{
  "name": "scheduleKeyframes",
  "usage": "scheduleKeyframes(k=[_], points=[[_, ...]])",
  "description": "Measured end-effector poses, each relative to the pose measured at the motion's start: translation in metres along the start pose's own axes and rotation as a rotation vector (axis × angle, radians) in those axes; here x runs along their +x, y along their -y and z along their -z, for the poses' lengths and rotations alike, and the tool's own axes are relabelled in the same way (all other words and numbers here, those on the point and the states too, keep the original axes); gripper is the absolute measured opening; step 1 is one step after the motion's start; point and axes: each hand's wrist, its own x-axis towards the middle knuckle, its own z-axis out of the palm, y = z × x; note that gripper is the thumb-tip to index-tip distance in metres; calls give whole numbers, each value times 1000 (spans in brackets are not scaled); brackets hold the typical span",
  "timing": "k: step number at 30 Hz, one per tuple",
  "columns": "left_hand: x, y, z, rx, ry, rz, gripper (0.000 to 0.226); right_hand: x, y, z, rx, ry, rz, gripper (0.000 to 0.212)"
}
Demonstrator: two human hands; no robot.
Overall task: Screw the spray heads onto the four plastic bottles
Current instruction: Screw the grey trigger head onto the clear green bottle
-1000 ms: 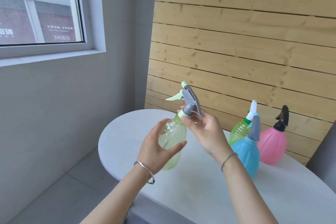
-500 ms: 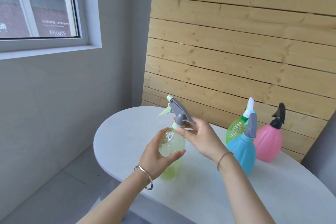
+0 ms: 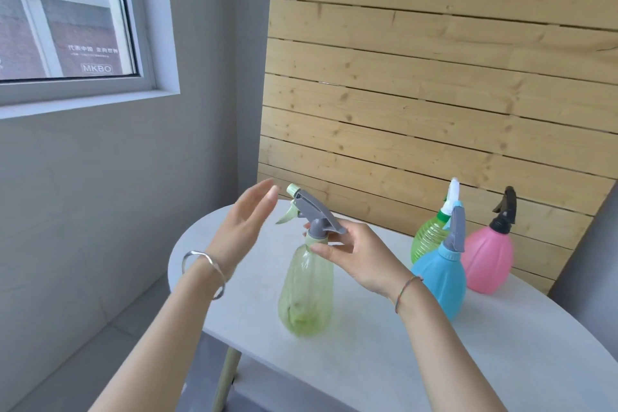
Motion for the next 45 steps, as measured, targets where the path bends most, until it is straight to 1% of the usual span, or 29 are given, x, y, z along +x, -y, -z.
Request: scheduleKeyframes(k=[2, 4, 6, 8, 11, 14, 16, 19, 21, 22, 24, 26, 27, 28, 31, 32, 33, 35, 36, 37, 38, 41, 42, 43, 45], points=[[3, -9, -15, -22, -11, -81, 52, 0, 0, 0, 40, -3, -5, 20], [6, -11, -27, -72, -58, -106, 38, 0, -2, -1, 78, -23, -7, 20], [8, -10, -29, -87, -57, -122, 32, 0, -6, -3, 119, -52, -2, 22], [9, -10, -26, -47, 10, -119, 27, 0, -8, -5, 149, -78, 4, 24], [8, -13, -25, 20, 113, -131, 31, 2, -12, -12, 140, -165, 28, 26], [7, -15, -24, 29, 90, -153, 29, 3, -16, -24, 152, -256, 32, 26], [6, -16, -23, 33, 75, -162, 30, 4, -17, -30, 250, -210, 5, 26], [5, -19, -24, 48, 59, -164, 31, 3, -19, -28, 382, -61, -71, 36], [4, -20, -25, 55, 55, -178, 28, 4, -22, -26, 403, -37, -63, 33], [4, -20, -26, 57, 50, -184, 26, 4, -23, -28, 402, -67, -48, 26], [4, -20, -26, 54, 38, -191, 24, 5, -23, -35, 392, -201, -24, 13], [3, -19, -27, 52, 32, -192, 25, 7, -26, -41, 375, -306, -6, 16], [2, -19, -27, 52, 30, -191, 25, 7, -28, -41, 379, -308, -5, 19], [2, -19, -27, 50, 27, -192, 25, 7, -28, -39, 400, -267, -11, 21], [1, -20, -27, 46, 21, -199, 23, 5, -27, -26, 502, -47, -40, 34], [1, -21, -27, 44, 20, -201, 21, 4, -27, -25, 517, -32, -36, 32], [2, -21, -27, 44, 21, -202, 20, 4, -28, -27, 519, -64, -27, 26], [2, -21, -28, 45, 30, -201, 18, 6, -28, -35, 484, -201, -13, 15], [2, -21, -28, 44, 34, -200, 16, 6, -28, -38, 450, -262, -3, 17], [2, -20, -28, 44, 36, -200, 16, 6, -30, -39, 435, -288, 7, 20], [1, -20, -28, 45, 36, -199, 16, 6, -31, -38, 448, -276, 10, 22], [1, -20, -26, 54, 29, -205, 19, 4, -30, -28, 524, -82, -39, 37], [1, -19, -26, 54, 28, -207, 19, 3, -30, -27, 527, -55, -50, 38], [2, -20, -26, 52, 29, -207, 19, 4, -30, -28, 521, -72, -56, 35], [2, -20, -28, 56, 36, -205, 17, 4, -31, -34, 498, -186, -62, 23]])
